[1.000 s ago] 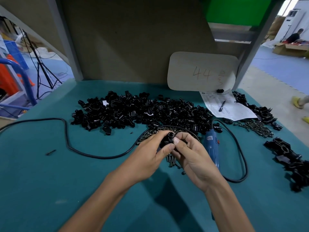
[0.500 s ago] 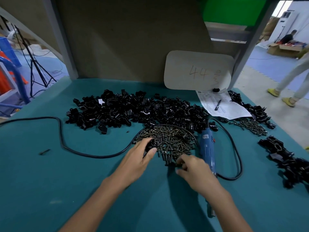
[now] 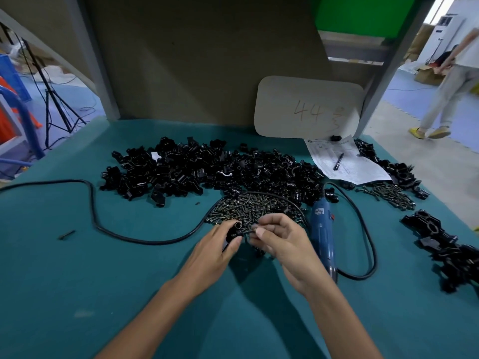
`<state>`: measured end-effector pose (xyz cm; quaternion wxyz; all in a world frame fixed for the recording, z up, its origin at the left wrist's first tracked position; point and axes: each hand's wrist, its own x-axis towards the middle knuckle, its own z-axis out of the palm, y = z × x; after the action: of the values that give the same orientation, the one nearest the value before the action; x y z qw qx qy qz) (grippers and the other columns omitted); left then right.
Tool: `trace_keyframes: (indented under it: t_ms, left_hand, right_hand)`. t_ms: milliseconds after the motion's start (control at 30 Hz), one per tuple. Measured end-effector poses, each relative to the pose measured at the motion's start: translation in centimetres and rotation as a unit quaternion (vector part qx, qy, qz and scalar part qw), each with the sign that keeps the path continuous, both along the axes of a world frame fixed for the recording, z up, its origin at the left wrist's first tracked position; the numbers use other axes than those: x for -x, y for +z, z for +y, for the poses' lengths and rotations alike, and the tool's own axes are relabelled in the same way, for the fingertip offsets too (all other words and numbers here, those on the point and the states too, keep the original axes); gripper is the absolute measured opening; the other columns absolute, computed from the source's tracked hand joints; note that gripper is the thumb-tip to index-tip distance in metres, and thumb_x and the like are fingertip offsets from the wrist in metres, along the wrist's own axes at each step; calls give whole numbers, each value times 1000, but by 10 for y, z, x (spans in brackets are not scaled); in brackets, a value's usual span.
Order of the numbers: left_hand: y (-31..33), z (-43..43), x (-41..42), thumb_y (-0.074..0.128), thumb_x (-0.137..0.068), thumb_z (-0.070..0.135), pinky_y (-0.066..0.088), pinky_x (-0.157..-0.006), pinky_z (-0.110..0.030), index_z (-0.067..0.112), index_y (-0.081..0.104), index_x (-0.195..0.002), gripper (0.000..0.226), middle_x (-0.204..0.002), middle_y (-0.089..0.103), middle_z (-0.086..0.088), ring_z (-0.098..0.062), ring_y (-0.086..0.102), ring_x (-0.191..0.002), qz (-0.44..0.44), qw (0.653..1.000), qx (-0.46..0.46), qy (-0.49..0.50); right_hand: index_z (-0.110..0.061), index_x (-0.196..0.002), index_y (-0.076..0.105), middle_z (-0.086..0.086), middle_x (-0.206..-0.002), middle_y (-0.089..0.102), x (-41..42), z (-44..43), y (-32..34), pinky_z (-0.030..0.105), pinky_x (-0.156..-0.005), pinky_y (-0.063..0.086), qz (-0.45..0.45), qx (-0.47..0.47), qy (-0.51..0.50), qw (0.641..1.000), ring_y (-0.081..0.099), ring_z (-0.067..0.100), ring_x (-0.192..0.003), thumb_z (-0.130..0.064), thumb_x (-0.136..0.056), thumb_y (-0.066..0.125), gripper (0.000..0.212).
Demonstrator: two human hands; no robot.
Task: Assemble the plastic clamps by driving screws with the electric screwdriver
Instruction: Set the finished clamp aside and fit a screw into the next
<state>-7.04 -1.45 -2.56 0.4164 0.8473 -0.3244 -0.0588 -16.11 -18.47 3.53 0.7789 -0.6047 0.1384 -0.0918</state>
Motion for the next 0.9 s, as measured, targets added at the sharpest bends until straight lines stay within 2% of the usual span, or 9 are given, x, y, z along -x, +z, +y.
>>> trace_keyframes:
  t_ms: [67, 233, 333, 433, 500, 633, 800, 900]
  left_hand:
    - [0, 1, 0, 33, -97, 66, 48, -90, -30, 43, 40, -137, 47, -123, 55, 18, 1, 53, -109, -1, 1000, 4, 1]
    - [2, 0, 1, 36, -99, 61, 46, -89, -26, 48, 39, -132, 36, -120, 55, 19, 4, 51, -107, -14, 1000, 12, 3]
    - [1, 1, 1, 37, -101, 58, 46, -86, -25, 44, 41, -132, 35, -118, 55, 18, 2, 52, -106, -17, 1000, 8, 1]
    - [1, 2, 1, 34, -99, 63, 43, -85, -20, 43, 40, -134, 41, -120, 55, 19, 4, 51, -108, -14, 1000, 6, 4]
    - [1, 2, 1, 34, -100, 62, 45, -87, -24, 42, 41, -134, 41, -119, 55, 18, 3, 52, -107, -12, 1000, 7, 2]
    - [2, 1, 2, 33, -99, 63, 47, -89, -31, 37, 43, -138, 48, -121, 55, 15, -2, 53, -107, -10, 1000, -7, 0]
    - [4, 1, 3, 36, -100, 59, 45, -88, -27, 37, 44, -136, 43, -121, 54, 15, 0, 51, -108, -19, 1000, -8, -11]
    - [5, 1, 4, 37, -100, 57, 44, -89, -26, 37, 43, -136, 41, -121, 54, 16, 0, 50, -109, -17, 1000, -6, -6]
  right_hand:
    - [-1, -109, 62, 11, -98, 72, -8, 6, -3, 30, -84, 60, 1, -32, -4, 999, 72, 21, -91, 6, -94, 65, 17]
    - [0, -109, 61, 9, -92, 70, -17, 4, -9, 30, -83, 59, 8, -38, 21, 999, 71, 22, -91, 5, -95, 64, 16]
    - [0, -109, 62, 10, -89, 72, -19, -1, -9, 29, -80, 59, 20, -37, 42, 998, 71, 21, -85, 4, -96, 63, 14]
    - [-2, -110, 63, 9, -87, 73, -22, -4, -10, 36, -82, 60, 37, 15, 55, 998, 71, 20, -84, 1, -97, 64, 14]
    - [-4, -111, 66, 7, -85, 74, -24, -4, -11, 39, -86, 58, 44, 64, 59, 995, 71, 20, -84, -2, -97, 66, 14]
    - [-5, -106, 71, 5, -82, 73, -26, -5, -13, 25, -75, 57, 35, 99, 60, 993, 70, 14, -79, -3, -97, 67, 10]
    - [-8, -95, 73, 0, -76, 71, -29, -9, -14, 23, -67, 54, 59, 125, 78, 987, 66, 10, -71, -10, -97, 68, 6]
    - [-13, -87, 68, -2, -74, 67, -31, -8, -13, 22, -61, 51, 99, 165, 106, 976, 61, 8, -66, -25, -101, 63, 20]
